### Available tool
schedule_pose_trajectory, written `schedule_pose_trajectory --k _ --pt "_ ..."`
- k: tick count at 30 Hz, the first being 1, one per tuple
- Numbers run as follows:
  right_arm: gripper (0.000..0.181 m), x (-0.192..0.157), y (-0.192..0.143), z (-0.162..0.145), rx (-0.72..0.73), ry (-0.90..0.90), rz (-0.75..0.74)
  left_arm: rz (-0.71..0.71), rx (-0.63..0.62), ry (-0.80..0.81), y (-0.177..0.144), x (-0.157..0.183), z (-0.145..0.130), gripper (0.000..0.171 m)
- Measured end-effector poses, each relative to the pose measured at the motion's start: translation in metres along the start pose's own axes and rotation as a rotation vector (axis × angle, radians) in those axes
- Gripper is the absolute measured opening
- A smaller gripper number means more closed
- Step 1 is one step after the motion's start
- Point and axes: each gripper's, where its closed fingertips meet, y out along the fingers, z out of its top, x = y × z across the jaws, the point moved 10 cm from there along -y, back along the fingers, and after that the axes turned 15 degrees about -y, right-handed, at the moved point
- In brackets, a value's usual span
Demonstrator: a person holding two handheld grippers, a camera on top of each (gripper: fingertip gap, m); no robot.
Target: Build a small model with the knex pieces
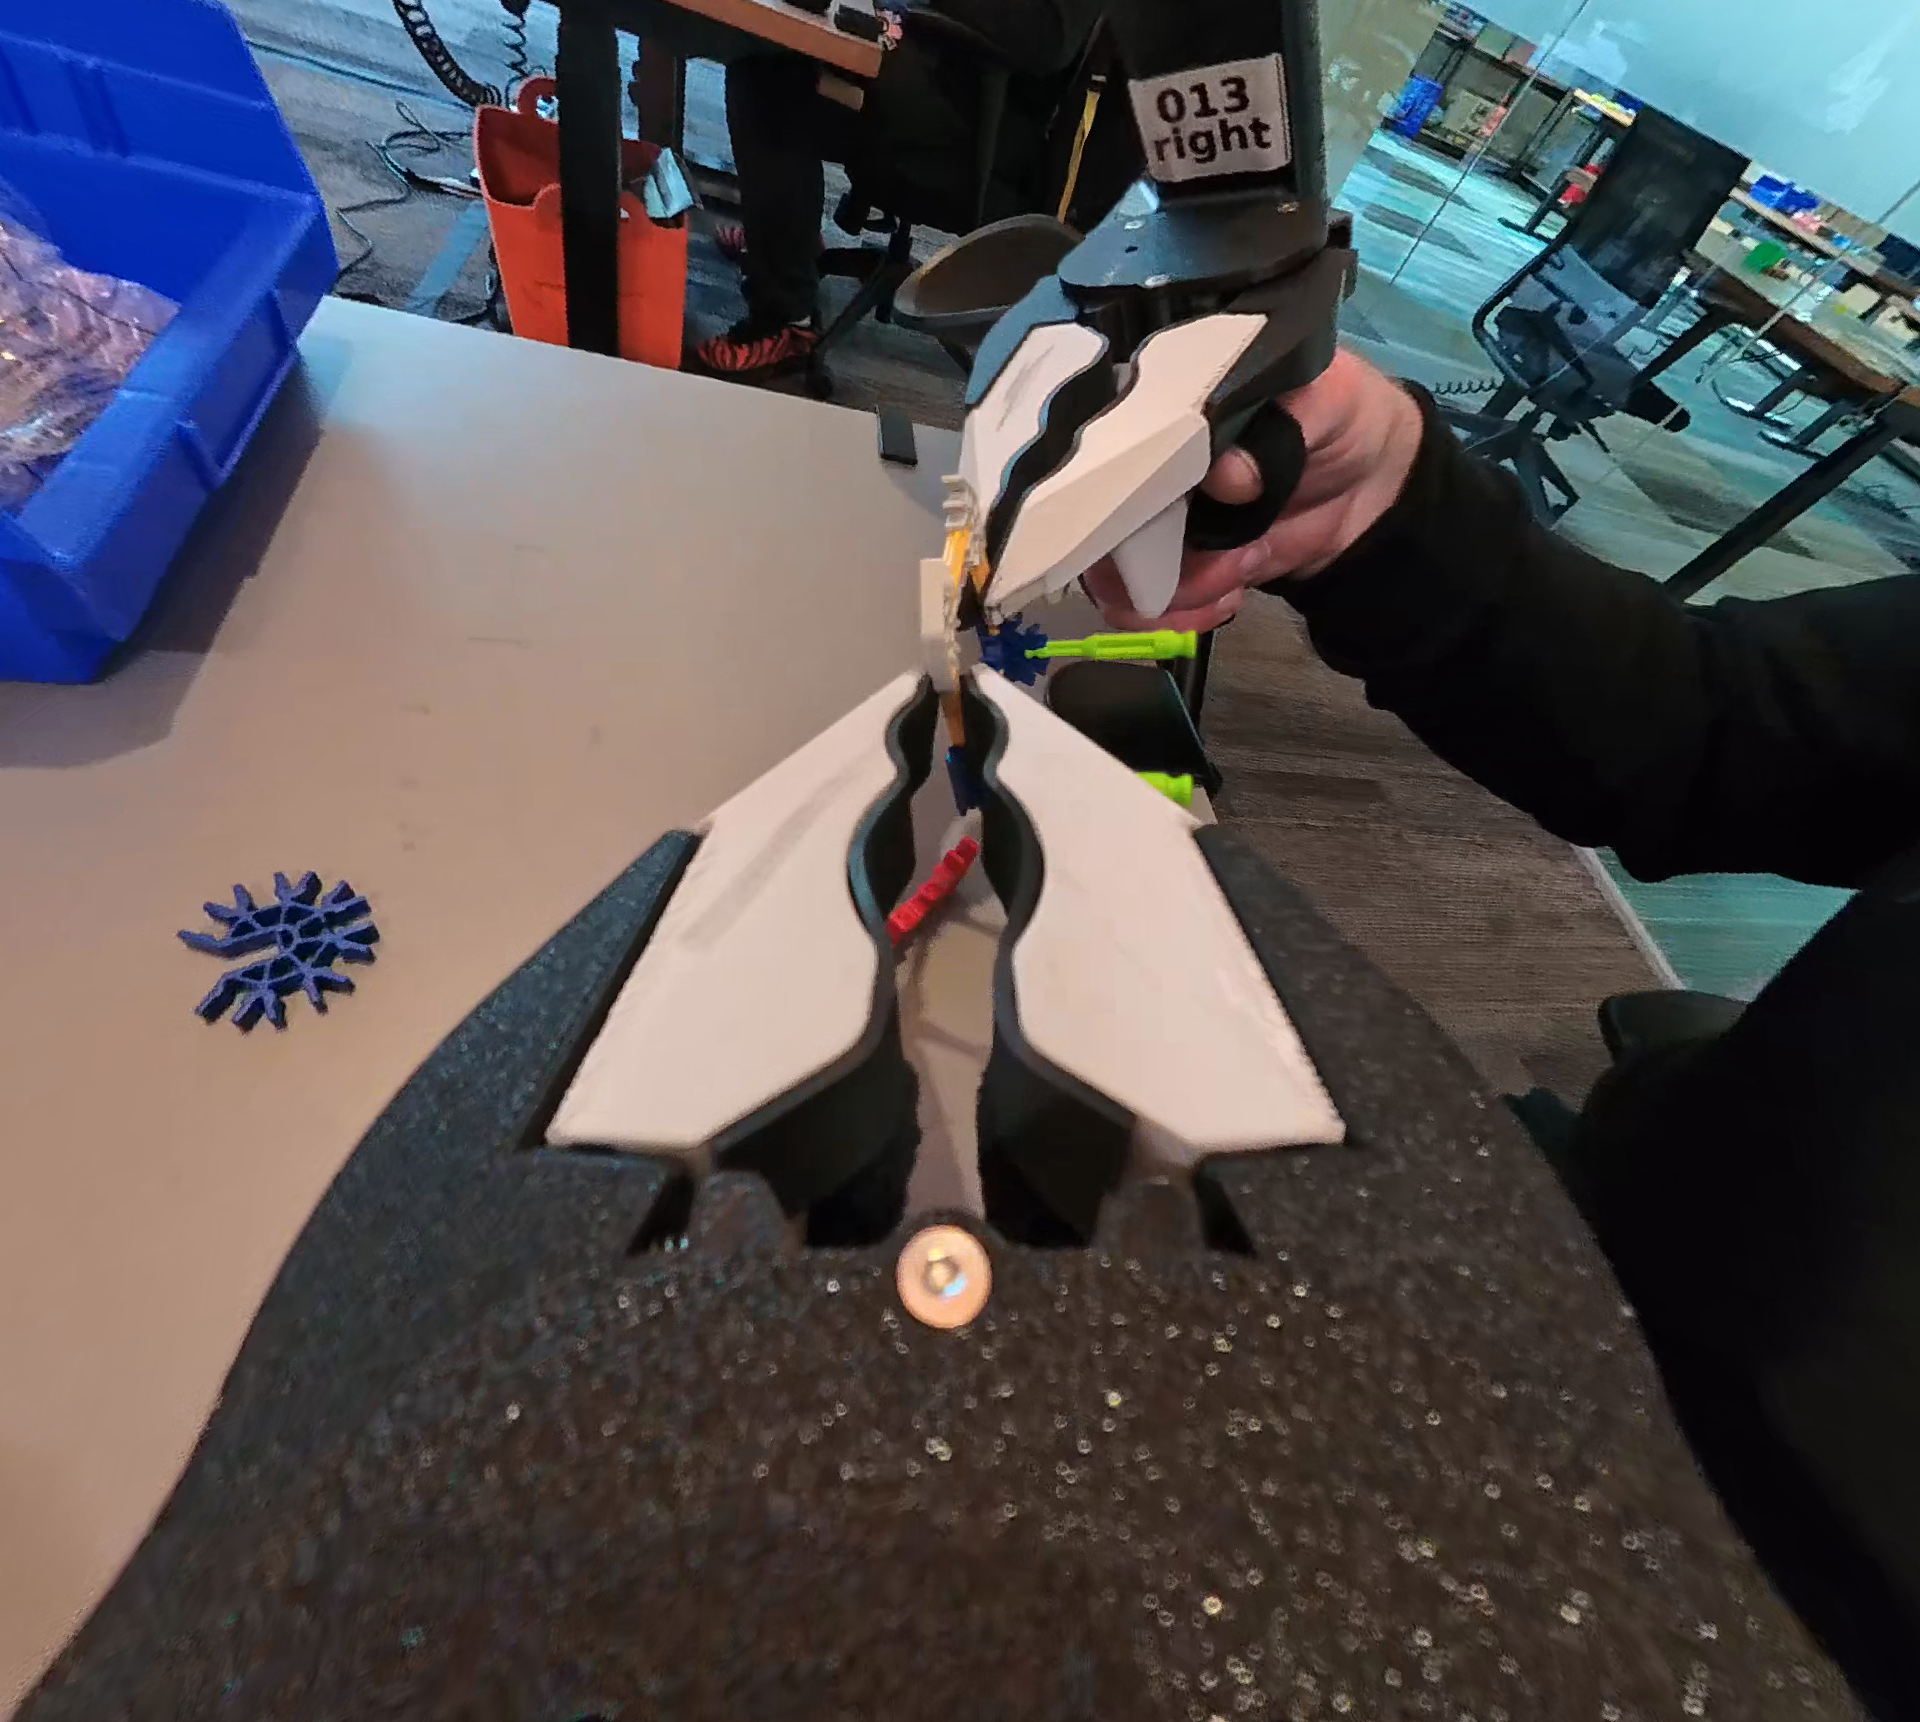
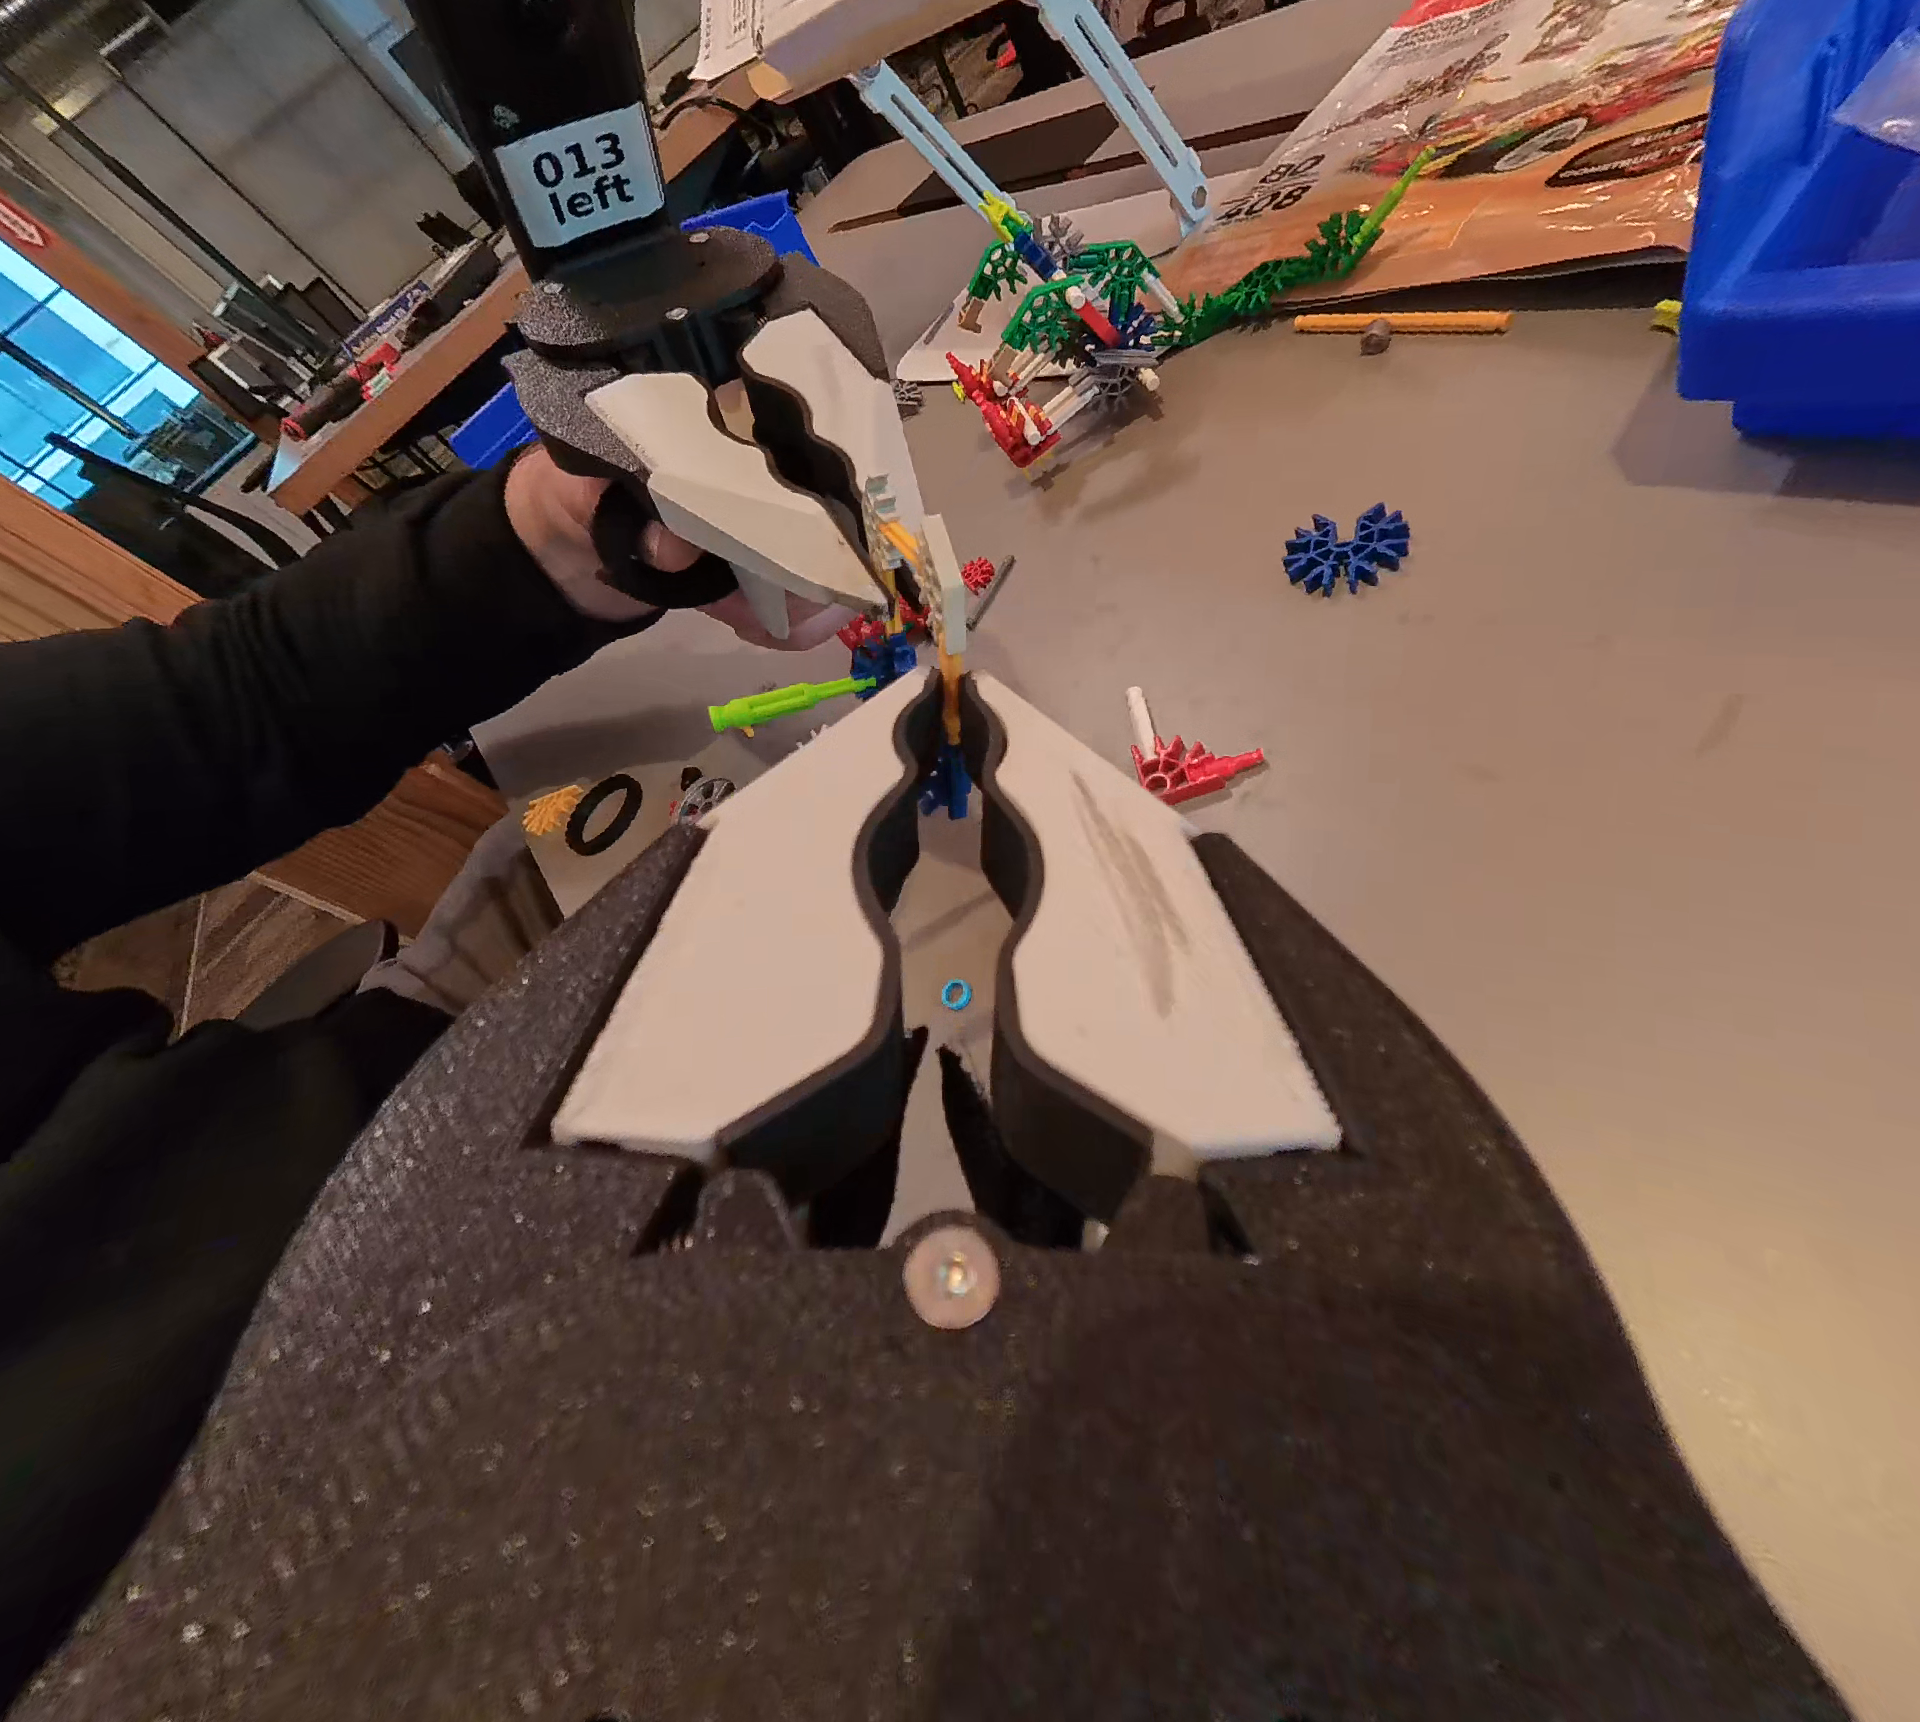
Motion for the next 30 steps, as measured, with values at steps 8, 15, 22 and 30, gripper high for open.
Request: schedule_pose_trajectory --k 8,15,22,30 --pt "0.002 0.0 0.001 -0.004 -0.037 -0.018 -0.02 -0.011 -0.028 -0.031 0.004 -0.005 -0.003 0.001" --pt "0.002 0.001 0.0 -0.006 -0.046 -0.025 -0.031 -0.007 -0.032 -0.02 0.006 -0.004 -0.004 0.002" --pt "0.001 0.007 0.002 -0.008 -0.067 -0.018 -0.052 0.018 -0.031 -0.034 0.009 -0.011 -0.005 0.002" --pt "0.002 0.01 0.005 -0.013 -0.063 -0.001 -0.079 0.048 -0.041 -0.04 0.014 -0.021 -0.004 0.004"
